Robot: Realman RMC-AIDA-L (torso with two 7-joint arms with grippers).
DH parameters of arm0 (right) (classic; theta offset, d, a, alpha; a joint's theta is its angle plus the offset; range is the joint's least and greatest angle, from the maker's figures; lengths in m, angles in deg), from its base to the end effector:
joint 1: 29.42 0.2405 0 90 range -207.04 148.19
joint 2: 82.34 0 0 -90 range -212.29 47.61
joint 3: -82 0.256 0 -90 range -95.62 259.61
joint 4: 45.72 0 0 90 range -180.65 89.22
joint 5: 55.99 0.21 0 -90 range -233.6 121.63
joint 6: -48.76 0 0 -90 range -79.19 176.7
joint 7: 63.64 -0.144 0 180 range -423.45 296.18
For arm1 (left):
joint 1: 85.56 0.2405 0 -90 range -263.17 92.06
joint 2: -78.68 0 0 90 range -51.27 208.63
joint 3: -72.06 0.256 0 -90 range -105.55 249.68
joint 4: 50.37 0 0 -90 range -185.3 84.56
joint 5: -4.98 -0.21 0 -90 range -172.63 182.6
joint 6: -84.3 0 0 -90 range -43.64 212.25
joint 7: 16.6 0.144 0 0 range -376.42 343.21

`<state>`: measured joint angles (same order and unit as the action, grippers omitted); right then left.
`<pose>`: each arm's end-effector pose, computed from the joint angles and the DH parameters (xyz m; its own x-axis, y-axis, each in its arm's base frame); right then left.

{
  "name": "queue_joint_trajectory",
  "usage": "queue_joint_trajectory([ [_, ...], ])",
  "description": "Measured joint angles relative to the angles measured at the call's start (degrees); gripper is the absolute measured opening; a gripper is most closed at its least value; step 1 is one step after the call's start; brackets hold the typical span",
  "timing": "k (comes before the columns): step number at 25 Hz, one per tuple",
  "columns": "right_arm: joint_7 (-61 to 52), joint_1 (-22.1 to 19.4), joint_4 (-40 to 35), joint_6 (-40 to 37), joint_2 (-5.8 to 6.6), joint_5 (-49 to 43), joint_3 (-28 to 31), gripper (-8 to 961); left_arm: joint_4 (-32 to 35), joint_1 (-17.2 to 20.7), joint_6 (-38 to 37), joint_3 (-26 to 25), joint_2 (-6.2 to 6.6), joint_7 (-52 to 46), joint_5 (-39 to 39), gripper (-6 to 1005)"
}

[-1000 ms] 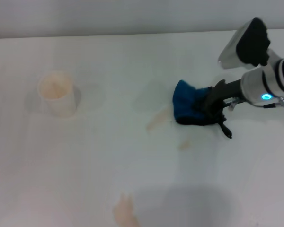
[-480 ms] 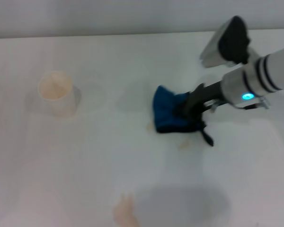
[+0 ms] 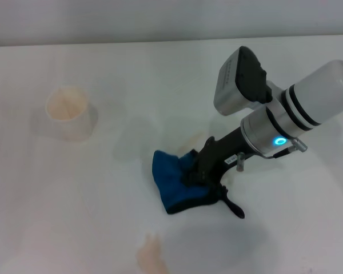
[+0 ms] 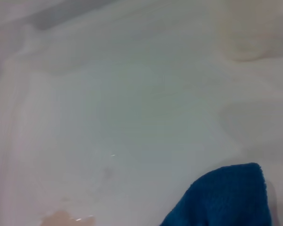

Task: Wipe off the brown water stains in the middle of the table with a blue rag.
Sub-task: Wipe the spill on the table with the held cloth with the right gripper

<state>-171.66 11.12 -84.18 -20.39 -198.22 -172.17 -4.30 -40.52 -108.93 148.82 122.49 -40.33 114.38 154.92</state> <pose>0.2224 0.3528 -0.0783 0.9042 -0.4174 0.0905 -0.4109 -0.9079 -0.0829 -0.3629 0.3341 0.0395 0.2600 -0.0378 0.9649 0.9640 -0.0469 -0.2616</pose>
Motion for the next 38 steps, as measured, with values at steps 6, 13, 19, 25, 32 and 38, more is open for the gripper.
queue_joint_trajectory([
  [6,0.28,-0.02,0.09,0.96,0.13,-0.07,0.28,69,0.00,-0.21,0.06,0.02,0.00,-0.17,0.12,887],
  [13,-0.32,-0.73,1.01,10.03,0.23,-0.28,1.27,69,-0.07,-0.27,0.09,0.03,-0.06,-0.11,0.34,887],
  [19,-2.10,-0.73,1.94,14.50,0.80,-1.40,2.73,69,-0.04,-0.11,0.09,0.02,-0.08,-0.23,1.06,887],
  [25,-8.12,-0.75,2.08,19.08,0.69,-9.56,8.59,69,-0.14,0.00,0.09,0.03,-0.09,-0.28,1.06,887],
  [32,-9.77,-0.33,2.25,19.76,0.03,-9.38,7.70,69,-0.39,-0.15,0.13,0.13,-0.09,-0.37,1.06,887],
  [38,-9.74,0.55,-0.46,10.78,0.07,-1.68,-3.83,69,-0.41,-0.27,0.18,0.01,-0.08,-0.37,1.06,888],
])
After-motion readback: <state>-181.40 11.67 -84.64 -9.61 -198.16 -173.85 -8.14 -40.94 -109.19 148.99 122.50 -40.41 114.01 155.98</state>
